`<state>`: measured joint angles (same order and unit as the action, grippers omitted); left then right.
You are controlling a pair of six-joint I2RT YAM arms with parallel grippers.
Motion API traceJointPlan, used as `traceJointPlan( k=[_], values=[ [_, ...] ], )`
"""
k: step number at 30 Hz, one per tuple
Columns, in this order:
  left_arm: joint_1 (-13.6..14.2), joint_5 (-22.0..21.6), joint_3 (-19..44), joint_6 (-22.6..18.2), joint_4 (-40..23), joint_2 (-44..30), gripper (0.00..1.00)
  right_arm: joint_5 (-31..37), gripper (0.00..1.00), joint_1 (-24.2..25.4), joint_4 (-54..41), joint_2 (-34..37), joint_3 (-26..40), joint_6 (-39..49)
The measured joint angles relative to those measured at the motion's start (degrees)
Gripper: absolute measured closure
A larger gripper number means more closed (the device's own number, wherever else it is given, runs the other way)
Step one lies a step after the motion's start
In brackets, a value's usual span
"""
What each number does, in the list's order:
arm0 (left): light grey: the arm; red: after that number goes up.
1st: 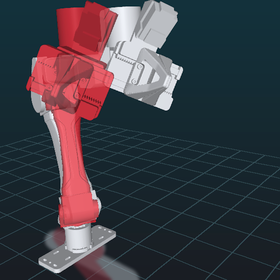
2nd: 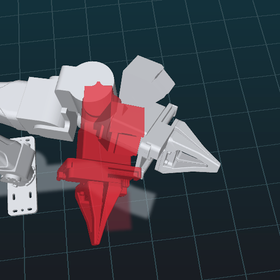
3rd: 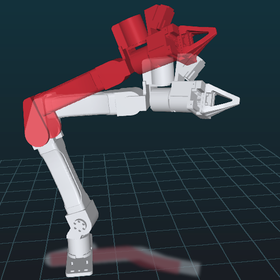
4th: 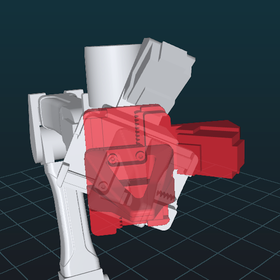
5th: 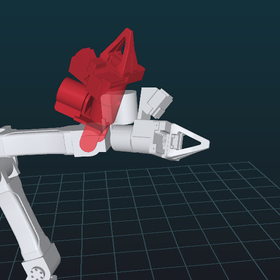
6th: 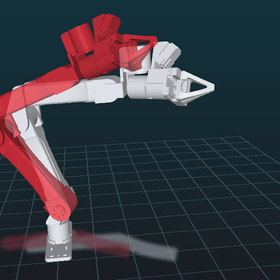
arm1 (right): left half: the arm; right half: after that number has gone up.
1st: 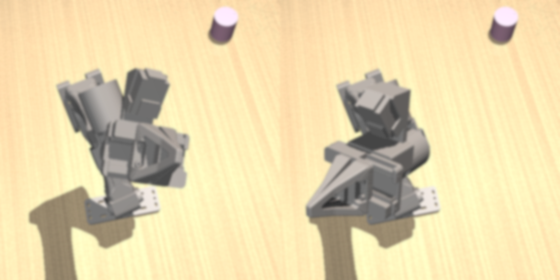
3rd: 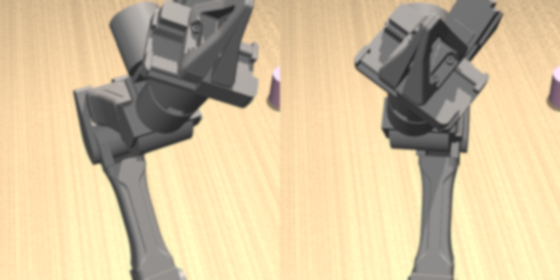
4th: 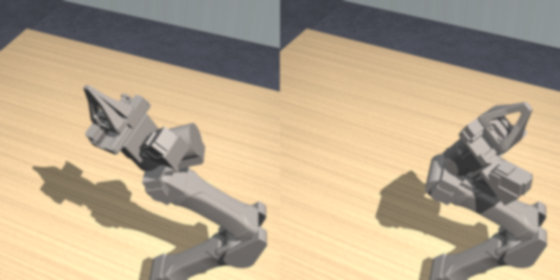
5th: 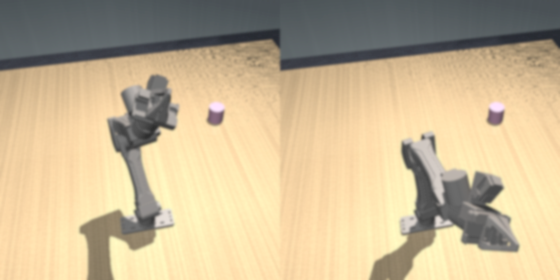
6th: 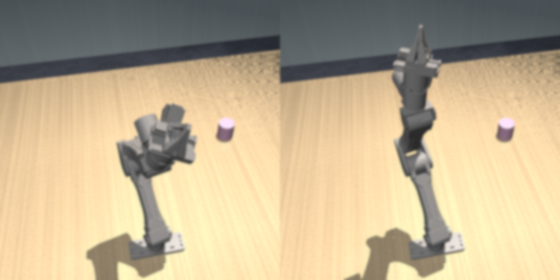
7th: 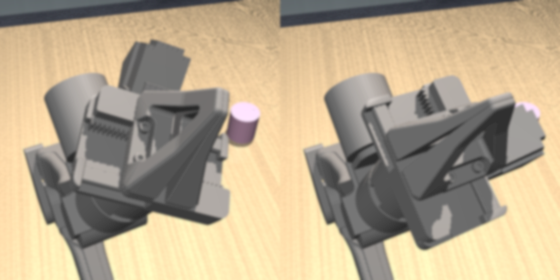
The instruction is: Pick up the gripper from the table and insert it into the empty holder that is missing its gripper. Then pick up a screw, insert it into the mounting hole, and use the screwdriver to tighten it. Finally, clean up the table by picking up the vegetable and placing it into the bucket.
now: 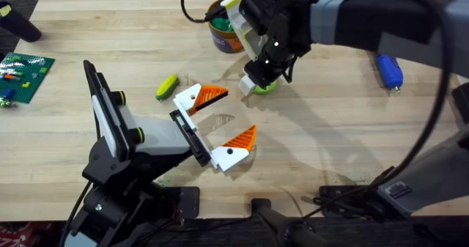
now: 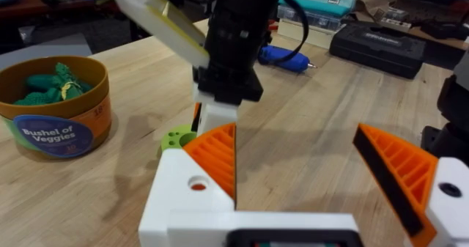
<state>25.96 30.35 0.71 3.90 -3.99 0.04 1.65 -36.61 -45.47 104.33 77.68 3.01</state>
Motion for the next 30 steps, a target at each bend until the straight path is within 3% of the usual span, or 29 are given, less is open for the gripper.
traceJointPlan(
  k=[30],
  values=[
    [0.0,0.0,0.0,0.0,0.2,-0.1,0.017,0.8,0.464,0.0,-1.3,0.4,0.0,-1.1]
  ],
)
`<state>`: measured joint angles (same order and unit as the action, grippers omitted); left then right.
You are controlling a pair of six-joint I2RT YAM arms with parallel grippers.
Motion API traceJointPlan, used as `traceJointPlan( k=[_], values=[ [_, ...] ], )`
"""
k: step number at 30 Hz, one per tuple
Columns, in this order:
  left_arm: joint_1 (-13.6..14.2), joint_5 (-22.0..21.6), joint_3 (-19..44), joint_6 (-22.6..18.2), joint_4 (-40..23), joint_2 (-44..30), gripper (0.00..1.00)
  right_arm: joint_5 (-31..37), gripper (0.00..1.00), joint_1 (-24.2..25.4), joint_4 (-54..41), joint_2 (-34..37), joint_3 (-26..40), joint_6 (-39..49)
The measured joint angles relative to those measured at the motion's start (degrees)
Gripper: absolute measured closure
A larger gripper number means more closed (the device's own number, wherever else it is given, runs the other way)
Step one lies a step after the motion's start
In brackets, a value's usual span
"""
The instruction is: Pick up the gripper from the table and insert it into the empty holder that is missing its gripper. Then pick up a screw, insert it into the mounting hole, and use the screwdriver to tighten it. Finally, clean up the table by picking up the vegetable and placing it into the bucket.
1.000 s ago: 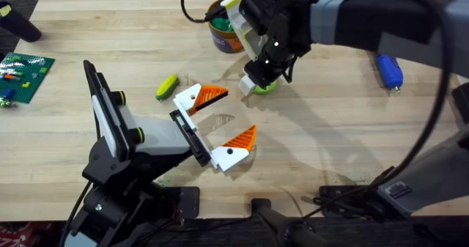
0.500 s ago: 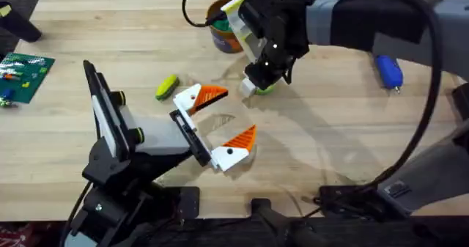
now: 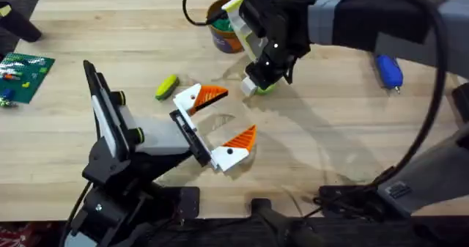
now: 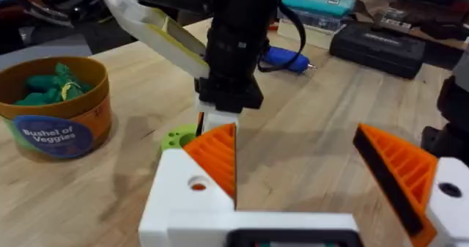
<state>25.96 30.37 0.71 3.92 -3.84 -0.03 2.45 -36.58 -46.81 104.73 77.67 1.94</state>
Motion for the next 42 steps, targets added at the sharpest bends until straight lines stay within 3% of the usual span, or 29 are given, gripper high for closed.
traceJointPlan(
  k=[16,27,42],
  values=[
    [0.0,0.0,0.0,0.0,0.0,0.0,0.017,4.2,0.464,0.0,-2.9,-2.9,0.0,-1.1],
    [0.0,0.0,0.0,0.0,0.0,0.0,0.017,4.2,0.464,0.3,-1.4,1.4,-0.1,-1.5],
    [0.0,0.0,0.0,0.0,0.0,0.0,0.017,4.2,0.464,1.3,-1.4,1.7,-0.2,-1.5]
  ],
)
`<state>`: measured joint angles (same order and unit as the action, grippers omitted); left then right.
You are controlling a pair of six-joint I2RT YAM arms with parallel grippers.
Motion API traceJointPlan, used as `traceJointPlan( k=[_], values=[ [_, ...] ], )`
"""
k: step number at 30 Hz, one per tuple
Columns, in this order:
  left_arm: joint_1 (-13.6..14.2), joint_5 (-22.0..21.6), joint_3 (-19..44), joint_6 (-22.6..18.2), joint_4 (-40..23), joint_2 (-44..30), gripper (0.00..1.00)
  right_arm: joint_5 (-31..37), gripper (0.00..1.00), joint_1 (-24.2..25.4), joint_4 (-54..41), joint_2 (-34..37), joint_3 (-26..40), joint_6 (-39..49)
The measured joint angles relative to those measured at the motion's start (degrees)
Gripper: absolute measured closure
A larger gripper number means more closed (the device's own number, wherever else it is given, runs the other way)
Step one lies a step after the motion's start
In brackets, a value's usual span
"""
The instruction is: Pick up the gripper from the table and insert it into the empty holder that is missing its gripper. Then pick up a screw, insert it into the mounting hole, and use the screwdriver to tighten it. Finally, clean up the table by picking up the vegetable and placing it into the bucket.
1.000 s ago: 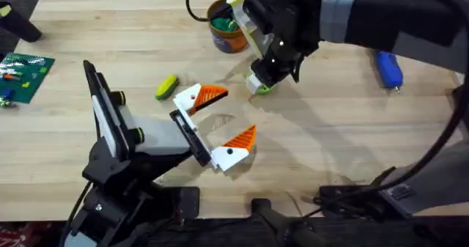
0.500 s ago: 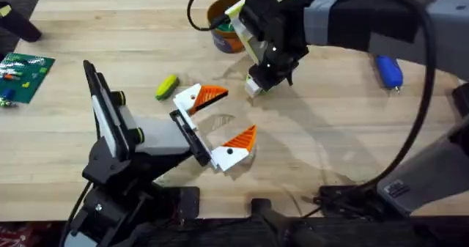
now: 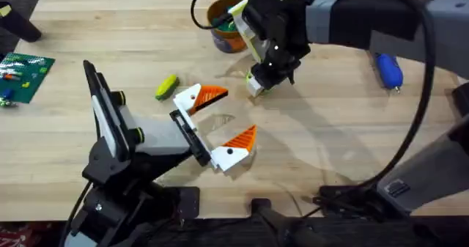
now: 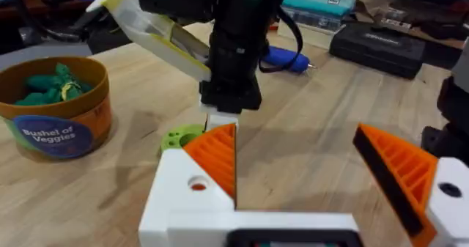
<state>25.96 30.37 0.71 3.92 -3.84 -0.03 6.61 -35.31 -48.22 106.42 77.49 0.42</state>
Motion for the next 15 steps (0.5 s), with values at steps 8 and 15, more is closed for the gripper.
traceJointPlan(
  k=[8,15],
  values=[
    [0.0,0.0,0.0,0.0,0.0,0.0,0.017,-0.2,0.464,0.0,0.0,0.6,0.0,0.0],
    [0.0,0.0,0.0,0.0,0.0,0.0,0.017,0.3,0.971,0.0,0.0,0.6,0.1,-0.2]
  ],
)
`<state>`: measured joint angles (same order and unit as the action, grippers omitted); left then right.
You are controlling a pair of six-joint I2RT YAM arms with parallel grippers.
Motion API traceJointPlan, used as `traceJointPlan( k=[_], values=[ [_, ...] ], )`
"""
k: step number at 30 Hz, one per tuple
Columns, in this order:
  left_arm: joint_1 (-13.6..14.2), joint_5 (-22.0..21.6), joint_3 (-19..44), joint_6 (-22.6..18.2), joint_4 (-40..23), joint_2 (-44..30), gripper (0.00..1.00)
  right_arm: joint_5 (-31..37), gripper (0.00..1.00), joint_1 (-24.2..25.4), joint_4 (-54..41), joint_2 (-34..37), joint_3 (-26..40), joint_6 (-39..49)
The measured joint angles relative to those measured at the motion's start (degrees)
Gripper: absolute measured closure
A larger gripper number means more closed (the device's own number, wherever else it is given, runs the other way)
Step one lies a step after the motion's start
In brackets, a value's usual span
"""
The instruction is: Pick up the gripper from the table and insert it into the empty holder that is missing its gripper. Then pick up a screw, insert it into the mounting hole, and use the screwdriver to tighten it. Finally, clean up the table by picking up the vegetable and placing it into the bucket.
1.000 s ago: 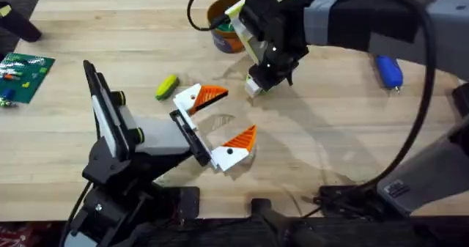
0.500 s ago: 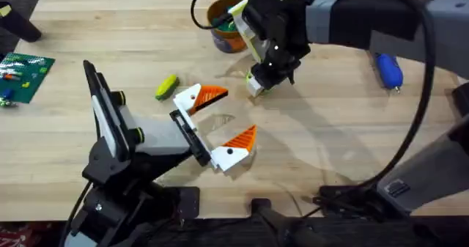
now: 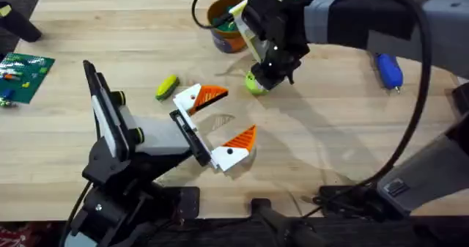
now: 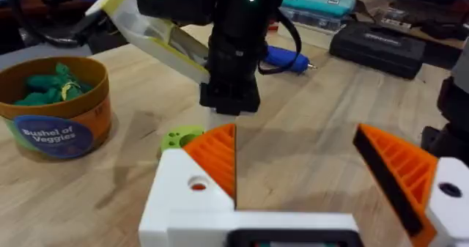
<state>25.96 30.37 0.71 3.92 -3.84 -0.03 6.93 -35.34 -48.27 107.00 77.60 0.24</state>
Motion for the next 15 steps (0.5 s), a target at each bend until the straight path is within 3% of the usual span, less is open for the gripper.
traceJointPlan(
  k=[15],
  values=[
    [0.0,0.0,0.0,0.0,0.0,0.0,0.017,0.1,0.994,0.2,-1.6,0.0,0.4,0.0]
  ],
)
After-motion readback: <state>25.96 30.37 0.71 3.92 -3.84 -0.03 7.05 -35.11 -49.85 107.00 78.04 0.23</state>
